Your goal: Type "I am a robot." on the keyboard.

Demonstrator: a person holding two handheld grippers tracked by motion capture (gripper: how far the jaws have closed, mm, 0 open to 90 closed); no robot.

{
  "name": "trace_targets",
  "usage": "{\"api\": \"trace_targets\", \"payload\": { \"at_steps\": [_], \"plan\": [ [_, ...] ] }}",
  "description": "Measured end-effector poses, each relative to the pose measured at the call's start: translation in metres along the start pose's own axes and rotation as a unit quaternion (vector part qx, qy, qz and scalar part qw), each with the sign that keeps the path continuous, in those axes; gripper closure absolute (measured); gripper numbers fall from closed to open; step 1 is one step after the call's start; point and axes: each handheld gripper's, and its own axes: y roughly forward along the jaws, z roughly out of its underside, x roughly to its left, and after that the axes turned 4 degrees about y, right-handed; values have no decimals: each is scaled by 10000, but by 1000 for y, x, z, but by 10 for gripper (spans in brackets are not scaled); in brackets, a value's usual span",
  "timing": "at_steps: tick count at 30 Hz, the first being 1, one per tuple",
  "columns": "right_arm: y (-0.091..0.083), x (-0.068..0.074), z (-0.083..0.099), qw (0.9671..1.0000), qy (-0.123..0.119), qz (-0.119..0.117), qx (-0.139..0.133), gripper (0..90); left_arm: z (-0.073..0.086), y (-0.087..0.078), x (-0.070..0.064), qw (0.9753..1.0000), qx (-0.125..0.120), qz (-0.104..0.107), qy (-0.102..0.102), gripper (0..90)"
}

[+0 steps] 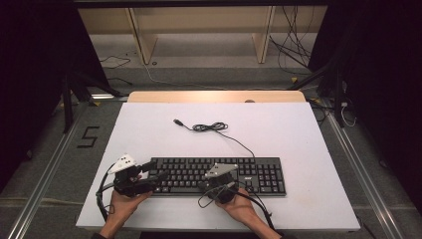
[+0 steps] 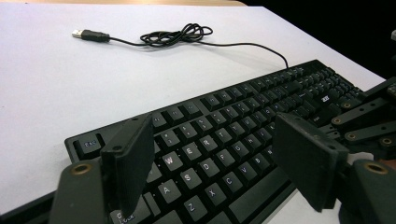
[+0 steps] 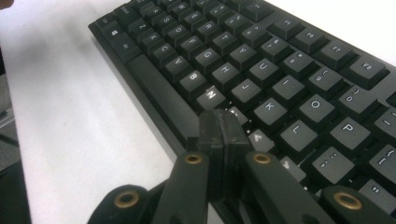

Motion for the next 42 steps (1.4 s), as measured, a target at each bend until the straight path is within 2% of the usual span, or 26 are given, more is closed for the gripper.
{"api": "trace_targets", "payload": {
  "at_steps": [6, 10, 16, 22, 29, 32, 33, 37, 42],
  "plan": [
    [1, 1, 1, 10000, -23, 54, -25, 900, 0, 0, 0, 10000, 9, -7, 5, 293],
    [-2, -1, 0, 9999, 141, -19, -75, 900, 0, 0, 2, 10000, 31, -32, 12, 293],
    [-18, -7, -4, 9981, 285, -199, -499, 789, 1, 0, 4, 9999, 57, -89, -42, 294],
    [-35, -16, -6, 9959, 435, -184, -773, 598, 1, 1, 5, 9998, 131, -142, -75, 325],
    [-47, -21, -7, 9939, 543, -124, -956, 438, 3, 4, 7, 9993, 333, -161, -61, 445],
    [-49, -21, -8, 9934, 535, -123, -1006, 400, 4, 5, 8, 9989, 414, -195, -90, 501],
    [-50, -21, -8, 9931, 546, -132, -1028, 386, 5, 6, 10, 9986, 501, -186, -53, 534],
    [-52, -20, -8, 9928, 550, -136, -1054, 347, 6, 9, 11, 9976, 634, -267, -23, 617],
    [-55, -19, -7, 9927, 536, -124, -1074, 318, 8, 12, 12, 9967, 765, -260, 37, 719]
  ]
}}
